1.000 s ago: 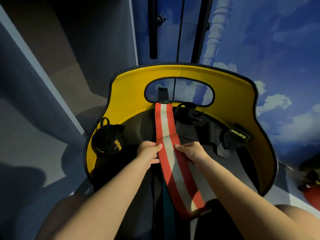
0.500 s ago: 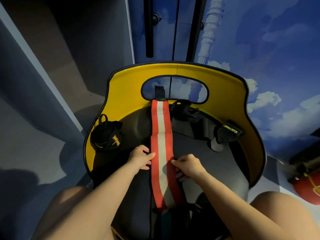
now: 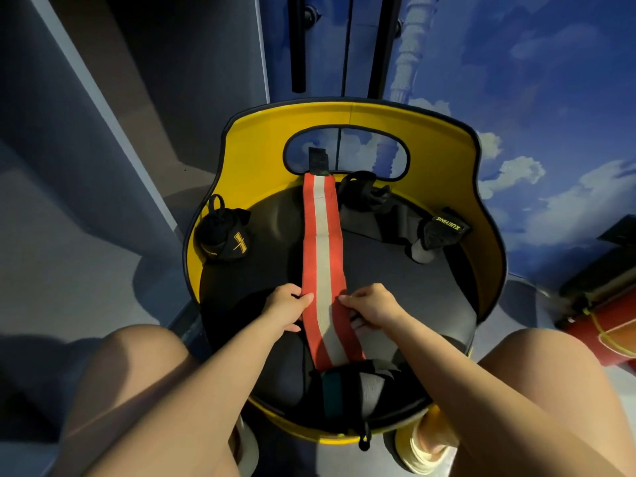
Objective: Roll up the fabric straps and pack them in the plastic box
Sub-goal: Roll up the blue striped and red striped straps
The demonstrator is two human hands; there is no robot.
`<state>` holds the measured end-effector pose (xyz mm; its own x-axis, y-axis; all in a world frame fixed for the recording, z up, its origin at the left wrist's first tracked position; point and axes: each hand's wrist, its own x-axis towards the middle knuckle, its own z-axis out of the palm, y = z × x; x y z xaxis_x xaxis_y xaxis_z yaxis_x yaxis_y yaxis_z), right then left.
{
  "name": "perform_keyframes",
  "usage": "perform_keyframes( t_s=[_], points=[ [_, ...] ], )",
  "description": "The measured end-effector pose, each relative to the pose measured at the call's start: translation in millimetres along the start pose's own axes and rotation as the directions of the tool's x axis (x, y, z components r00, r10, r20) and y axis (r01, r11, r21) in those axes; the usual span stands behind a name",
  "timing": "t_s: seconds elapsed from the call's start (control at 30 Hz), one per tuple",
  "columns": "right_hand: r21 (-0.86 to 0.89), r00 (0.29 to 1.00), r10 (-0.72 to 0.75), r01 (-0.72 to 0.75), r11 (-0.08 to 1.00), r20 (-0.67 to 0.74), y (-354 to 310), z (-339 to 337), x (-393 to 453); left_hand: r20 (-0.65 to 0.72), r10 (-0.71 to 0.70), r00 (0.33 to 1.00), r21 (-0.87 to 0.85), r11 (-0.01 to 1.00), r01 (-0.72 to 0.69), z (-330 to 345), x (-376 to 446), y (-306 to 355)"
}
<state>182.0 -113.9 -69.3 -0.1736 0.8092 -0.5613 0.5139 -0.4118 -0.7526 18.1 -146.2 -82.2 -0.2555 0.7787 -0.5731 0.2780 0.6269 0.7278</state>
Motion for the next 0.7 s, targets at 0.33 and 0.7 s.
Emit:
perform_keyframes(
  t_s=[0.33,0.7],
  points=[
    [-0.053,0.999,0.019,-0.017,0.998,0.045,37.5,5.7,-26.8,0.107,-0.027,0.994,0.092,0.996,0.017,13.2,-37.5,-32.2],
    [-0.202,0.999,-0.019,0.012,0.979,-0.031,52.2,12.2,-47.2,0.058,0.112,0.992,0.284,0.951,-0.124,25.2,-58.4,-52.5]
  ],
)
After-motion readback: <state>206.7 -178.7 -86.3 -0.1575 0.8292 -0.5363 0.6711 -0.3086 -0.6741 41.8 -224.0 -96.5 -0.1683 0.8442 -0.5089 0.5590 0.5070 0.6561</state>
